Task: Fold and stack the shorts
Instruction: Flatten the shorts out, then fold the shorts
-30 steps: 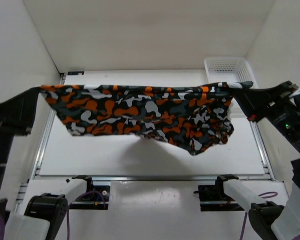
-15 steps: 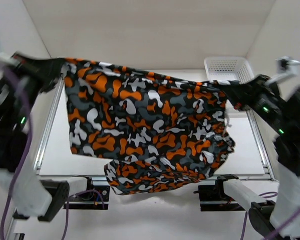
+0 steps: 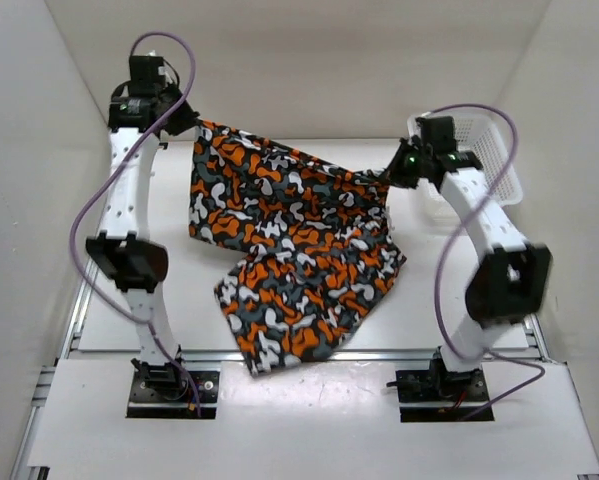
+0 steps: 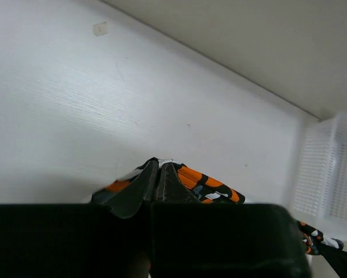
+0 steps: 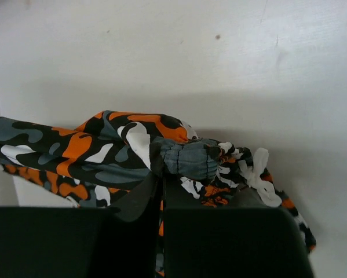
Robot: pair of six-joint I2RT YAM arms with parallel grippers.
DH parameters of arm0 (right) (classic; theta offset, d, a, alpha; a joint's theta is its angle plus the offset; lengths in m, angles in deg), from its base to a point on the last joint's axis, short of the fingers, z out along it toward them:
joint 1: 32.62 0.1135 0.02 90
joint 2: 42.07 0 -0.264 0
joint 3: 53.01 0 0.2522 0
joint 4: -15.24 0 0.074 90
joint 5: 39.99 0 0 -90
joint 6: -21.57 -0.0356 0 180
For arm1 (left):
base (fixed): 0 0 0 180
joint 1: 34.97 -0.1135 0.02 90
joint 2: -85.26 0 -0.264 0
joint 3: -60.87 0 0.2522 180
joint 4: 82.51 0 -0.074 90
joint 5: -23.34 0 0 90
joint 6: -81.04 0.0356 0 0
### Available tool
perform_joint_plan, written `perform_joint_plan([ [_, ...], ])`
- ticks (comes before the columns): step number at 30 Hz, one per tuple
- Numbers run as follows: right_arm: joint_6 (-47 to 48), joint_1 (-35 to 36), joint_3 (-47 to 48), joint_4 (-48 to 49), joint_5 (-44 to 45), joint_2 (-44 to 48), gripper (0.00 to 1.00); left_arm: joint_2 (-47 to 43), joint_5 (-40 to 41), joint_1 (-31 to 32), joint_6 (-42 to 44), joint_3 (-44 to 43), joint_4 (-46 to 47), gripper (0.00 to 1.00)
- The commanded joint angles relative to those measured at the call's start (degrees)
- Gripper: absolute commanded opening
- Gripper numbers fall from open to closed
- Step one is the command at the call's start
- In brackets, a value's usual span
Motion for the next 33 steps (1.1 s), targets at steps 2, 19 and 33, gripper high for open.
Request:
perform_joint_plan([
  [2,2.1,-1.8,11.3,1.3,8.8,-13.3,0.0,7.2,7.3,-6.8,2.6,-8.6,5.1,0.1],
  [19,1.0,-1.3,21.2,-3.3,3.2,-20.8,0.0,-7.4,-0.4,-7.4,3.9,10.3,6.9,0.1],
  [33,-0.2,-2.9,-8.5,-2.2,8.9,4.6,0.0,-49.8,-5.7,10.3,-2.6,60.8,6.9,0.1],
])
